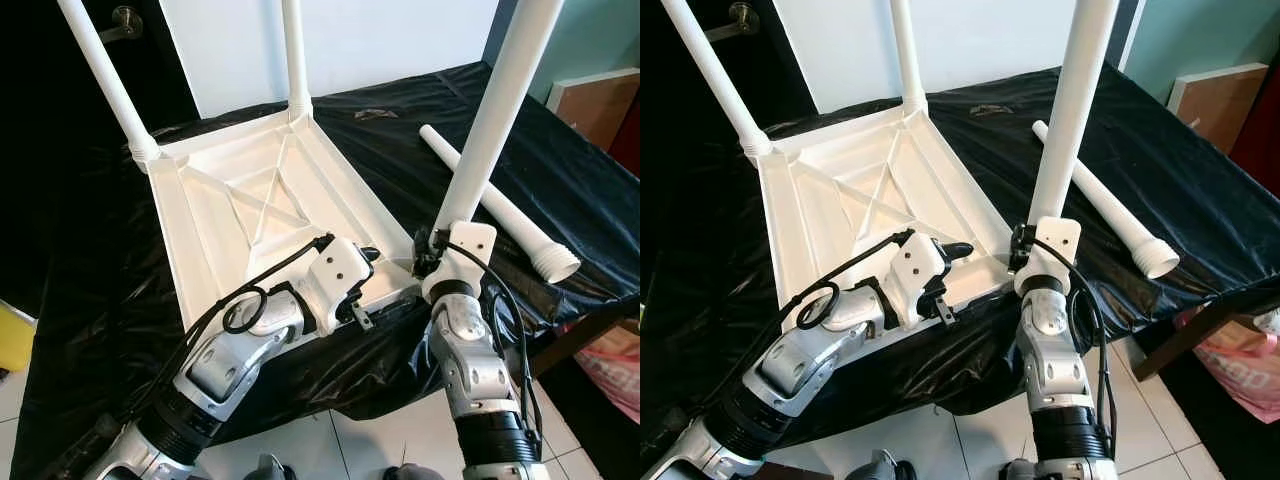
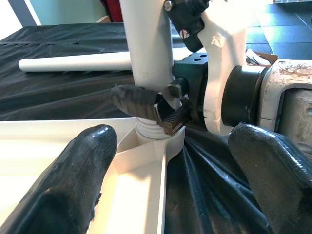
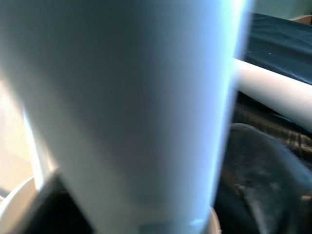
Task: Building children table
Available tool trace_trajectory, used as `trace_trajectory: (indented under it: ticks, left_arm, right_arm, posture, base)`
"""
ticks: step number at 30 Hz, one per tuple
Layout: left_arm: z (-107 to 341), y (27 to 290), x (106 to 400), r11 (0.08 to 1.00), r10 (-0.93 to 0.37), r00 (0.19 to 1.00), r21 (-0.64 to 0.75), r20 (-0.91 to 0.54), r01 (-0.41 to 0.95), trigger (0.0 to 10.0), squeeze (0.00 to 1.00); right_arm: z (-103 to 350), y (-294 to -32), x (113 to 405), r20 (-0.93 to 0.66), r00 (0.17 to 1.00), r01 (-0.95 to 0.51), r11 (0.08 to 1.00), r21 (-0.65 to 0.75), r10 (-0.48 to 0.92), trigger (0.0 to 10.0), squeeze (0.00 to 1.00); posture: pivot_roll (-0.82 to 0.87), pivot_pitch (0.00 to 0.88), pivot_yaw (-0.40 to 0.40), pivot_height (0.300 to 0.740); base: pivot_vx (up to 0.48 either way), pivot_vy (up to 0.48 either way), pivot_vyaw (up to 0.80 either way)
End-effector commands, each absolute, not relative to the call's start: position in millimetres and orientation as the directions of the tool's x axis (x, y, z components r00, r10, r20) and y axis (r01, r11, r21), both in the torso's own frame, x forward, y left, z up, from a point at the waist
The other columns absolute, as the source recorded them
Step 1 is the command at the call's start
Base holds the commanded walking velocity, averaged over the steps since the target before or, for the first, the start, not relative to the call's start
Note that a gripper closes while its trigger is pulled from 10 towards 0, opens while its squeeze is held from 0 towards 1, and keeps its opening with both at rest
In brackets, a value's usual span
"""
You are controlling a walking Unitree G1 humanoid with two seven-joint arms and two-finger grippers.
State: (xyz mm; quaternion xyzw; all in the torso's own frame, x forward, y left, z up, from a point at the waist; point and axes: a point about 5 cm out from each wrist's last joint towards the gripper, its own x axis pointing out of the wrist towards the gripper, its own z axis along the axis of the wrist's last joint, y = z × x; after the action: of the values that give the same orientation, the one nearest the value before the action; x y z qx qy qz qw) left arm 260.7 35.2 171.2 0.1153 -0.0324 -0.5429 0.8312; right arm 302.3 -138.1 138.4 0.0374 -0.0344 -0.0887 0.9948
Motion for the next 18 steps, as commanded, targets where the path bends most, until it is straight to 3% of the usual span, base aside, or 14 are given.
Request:
trace_trajectory:
  ticks: [1,7,10,11,12,13,17,18]
  left_arm:
    - [170.0,34.5,256.9,0.278,-0.945,0.308,0.232,-0.105,0.932,10.0,0.0]
    - [169.7,34.1,256.6,0.278,-0.946,0.308,0.233,-0.105,0.932,10.0,0.0]
    - [169.5,33.6,256.6,0.275,-0.946,0.306,0.232,-0.105,0.933,10.0,0.0]
    - [169.6,33.3,256.6,0.273,-0.947,0.303,0.231,-0.105,0.934,10.0,0.0]
    - [169.7,33.2,256.6,0.271,-0.948,0.301,0.231,-0.106,0.935,10.0,0.0]
    - [169.7,33.1,256.6,0.27,-0.948,0.3,0.231,-0.106,0.935,10.0,0.0]
    - [169.8,33.0,256.7,0.267,-0.949,0.297,0.23,-0.106,0.936,10.0,0.0]
    - [170.2,33.0,257.2,0.265,-0.949,0.295,0.231,-0.106,0.936,10.0,0.0]
  right_arm:
    - [138.6,-138.6,300.5,0.07,0.985,0.148,0.984,0.095,-0.155,10.0,1.0]
    - [142.0,-144.4,298.9,0.095,0.993,0.066,0.995,0.075,-0.073,10.0,1.0]
    - [142.5,-147.9,297.7,0.102,0.994,-0.037,0.998,0.054,0.031,10.0,1.0]
    - [143.2,-148.7,297.1,0.106,0.99,-0.103,0.994,0.045,0.097,10.0,0.89]
    - [143.8,-148.9,296.7,0.108,0.984,-0.144,0.989,0.041,0.139,10.0,0.89]
    - [144.1,-149.0,296.4,0.109,0.981,-0.166,0.985,0.039,0.161,10.0,0.0]
    - [145.1,-148.9,296.3,0.114,0.974,-0.202,0.979,0.024,0.198,10.0,0.0]
    - [147.0,-151.2,297.0,0.116,0.958,-0.264,0.964,-0.008,0.263,10.0,0.0]
  posture:
    - [-0.1,0.068,0.056,0.74]
    - [-0.1,0.064,0.055,0.74]
    - [-0.1,0.062,0.058,0.74]
    - [-0.11,0.061,0.063,0.74]
    - [-0.11,0.061,0.063,0.74]
    - [-0.11,0.061,0.063,0.74]
    - [-0.11,0.06,0.065,0.74]
    - [-0.11,0.063,0.065,0.74]
  base:
    - [0.0,0.0,0.0]
    - [0.0,0.0,0.0]
    - [0.0,0.0,0.0]
    - [0.0,0.0,0.0]
    - [0.0,0.0,0.0]
    - [0.0,0.0,0.0]
    - [0.0,0.0,0.0]
    - [0.0,0.0,0.0]
